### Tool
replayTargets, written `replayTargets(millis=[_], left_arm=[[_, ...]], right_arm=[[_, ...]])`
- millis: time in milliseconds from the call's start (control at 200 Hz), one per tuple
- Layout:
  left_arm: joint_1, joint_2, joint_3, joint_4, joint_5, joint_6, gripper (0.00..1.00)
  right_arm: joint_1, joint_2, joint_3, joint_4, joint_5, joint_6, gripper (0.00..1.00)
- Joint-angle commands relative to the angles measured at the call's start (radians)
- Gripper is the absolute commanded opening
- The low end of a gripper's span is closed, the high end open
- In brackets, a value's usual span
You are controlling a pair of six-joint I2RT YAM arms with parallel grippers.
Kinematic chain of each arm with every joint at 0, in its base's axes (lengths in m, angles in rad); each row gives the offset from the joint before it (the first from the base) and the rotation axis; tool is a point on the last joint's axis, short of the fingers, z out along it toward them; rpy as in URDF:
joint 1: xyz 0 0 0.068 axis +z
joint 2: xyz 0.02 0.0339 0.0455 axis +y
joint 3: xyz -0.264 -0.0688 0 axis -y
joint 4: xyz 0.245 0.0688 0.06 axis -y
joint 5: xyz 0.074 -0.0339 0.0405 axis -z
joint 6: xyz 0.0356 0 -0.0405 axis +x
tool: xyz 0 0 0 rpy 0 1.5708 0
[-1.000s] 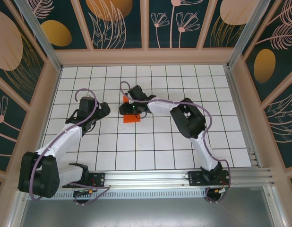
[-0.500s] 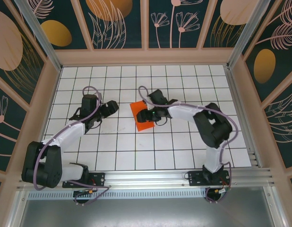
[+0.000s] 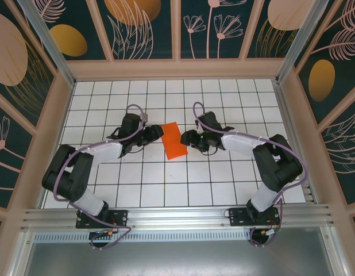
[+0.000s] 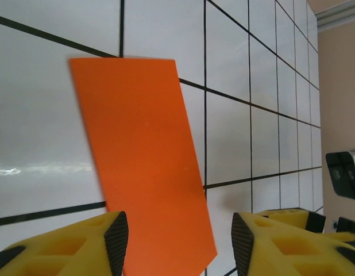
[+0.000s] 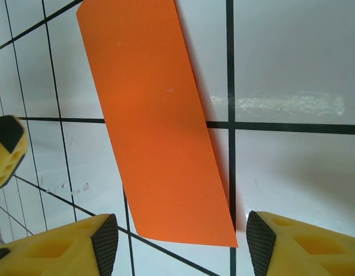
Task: Fold a paper plane with a square sheet of paper (pick it up from the middle)
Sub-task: Move the square sheet of paper to the center of the table, then third fold the triangle at the center of the table.
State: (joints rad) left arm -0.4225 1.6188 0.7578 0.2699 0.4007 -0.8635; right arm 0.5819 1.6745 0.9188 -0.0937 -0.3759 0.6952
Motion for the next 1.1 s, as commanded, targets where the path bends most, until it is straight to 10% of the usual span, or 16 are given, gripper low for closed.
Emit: replayTargets(millis=[0,1096], left_arm=[[-0.02,0.061,0.063,0.051,0.038,-0.027,0.51],[-0.028,0.23,0.095,-0.033,-0.06,-0.06,0.44]], right_arm=[[0.005,0.008,-0.016,0.04,-0.029,0.05,0.63],[0.022,0.095,-0.025,0.04,-0.063,0.046,0.6]])
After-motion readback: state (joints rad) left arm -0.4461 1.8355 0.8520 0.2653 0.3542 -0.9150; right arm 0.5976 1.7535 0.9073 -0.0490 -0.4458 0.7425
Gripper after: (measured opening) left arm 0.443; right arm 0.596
